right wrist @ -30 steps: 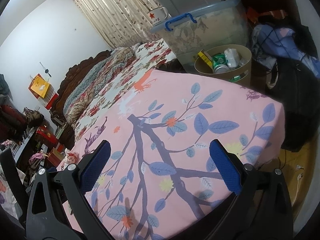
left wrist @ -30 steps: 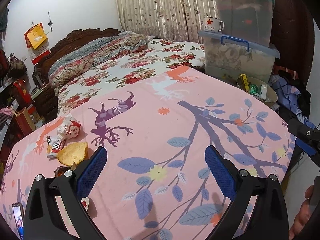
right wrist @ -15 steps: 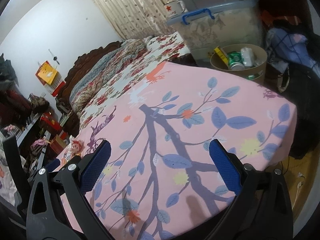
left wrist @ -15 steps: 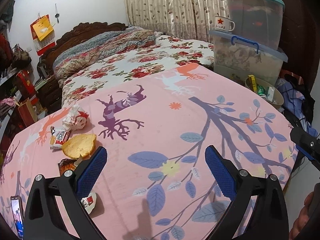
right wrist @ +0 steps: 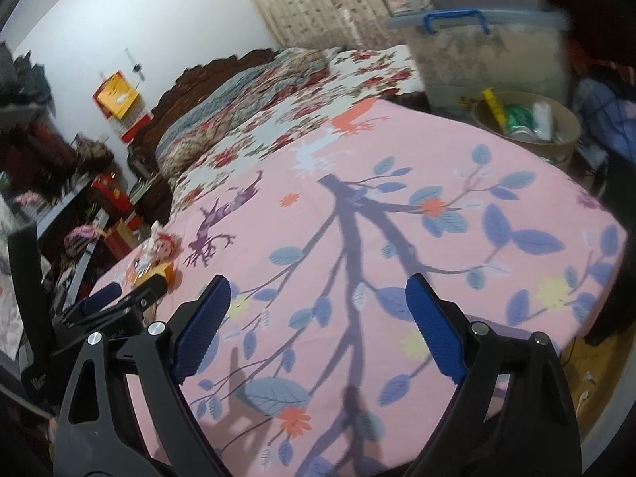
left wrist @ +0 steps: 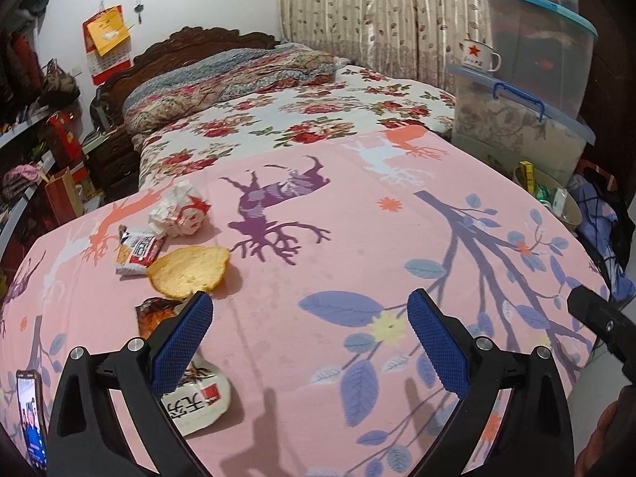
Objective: Collect trash
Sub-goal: 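Move both open tools back over the bed toward the remaining trash, then grasp the orange snack bag with the left tool while the right tool grasps the bread slice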
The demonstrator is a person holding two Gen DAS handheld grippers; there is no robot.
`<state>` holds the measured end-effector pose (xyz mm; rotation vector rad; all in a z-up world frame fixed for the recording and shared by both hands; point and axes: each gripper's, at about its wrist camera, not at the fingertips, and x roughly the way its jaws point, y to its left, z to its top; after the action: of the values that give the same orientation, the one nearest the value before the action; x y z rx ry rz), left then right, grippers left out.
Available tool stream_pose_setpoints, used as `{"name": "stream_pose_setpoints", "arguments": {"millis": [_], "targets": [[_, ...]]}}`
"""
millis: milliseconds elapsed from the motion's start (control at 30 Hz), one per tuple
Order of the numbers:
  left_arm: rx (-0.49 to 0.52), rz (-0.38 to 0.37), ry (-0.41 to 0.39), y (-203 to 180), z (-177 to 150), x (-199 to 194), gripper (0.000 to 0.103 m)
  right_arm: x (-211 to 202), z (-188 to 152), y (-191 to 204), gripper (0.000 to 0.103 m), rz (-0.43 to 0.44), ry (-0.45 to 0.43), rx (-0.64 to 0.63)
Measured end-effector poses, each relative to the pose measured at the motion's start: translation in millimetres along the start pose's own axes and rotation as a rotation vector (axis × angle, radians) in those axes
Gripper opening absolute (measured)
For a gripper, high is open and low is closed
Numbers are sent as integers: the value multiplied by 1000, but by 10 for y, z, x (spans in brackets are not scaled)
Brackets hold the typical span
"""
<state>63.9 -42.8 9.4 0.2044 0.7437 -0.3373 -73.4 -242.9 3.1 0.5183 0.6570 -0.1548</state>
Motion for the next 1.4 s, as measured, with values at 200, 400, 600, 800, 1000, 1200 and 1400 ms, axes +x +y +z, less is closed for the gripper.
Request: {"name": "stream_pose_setpoints", "arguments": {"millis": [200, 400, 600, 800, 1000, 1200, 1400], "targets": [[-42, 24, 7, 236, -30, 19, 94, 141, -26, 219, 88, 25, 38, -60], [-74, 53, 14, 437, -76, 30, 94, 277, -60, 381, 87, 47, 77, -105], [-105, 80, 27, 639, -116, 34, 94, 442, -91, 565, 84, 75, 116, -153], [-178, 130, 21, 1081, -187, -82, 94, 642, -165, 821, 78, 129, 174, -230], [-260, 190, 32, 1595, -363, -195, 94, 856, -298, 1035, 56, 182, 257, -304], [-300, 18, 83, 1645, -496, -101, 94, 1051, -406, 1231, 40, 230, 323, -370], [-288, -25, 145, 1488, -480, 234, 91, 1189, -363, 1339, 40, 250, 333, -384]]}}
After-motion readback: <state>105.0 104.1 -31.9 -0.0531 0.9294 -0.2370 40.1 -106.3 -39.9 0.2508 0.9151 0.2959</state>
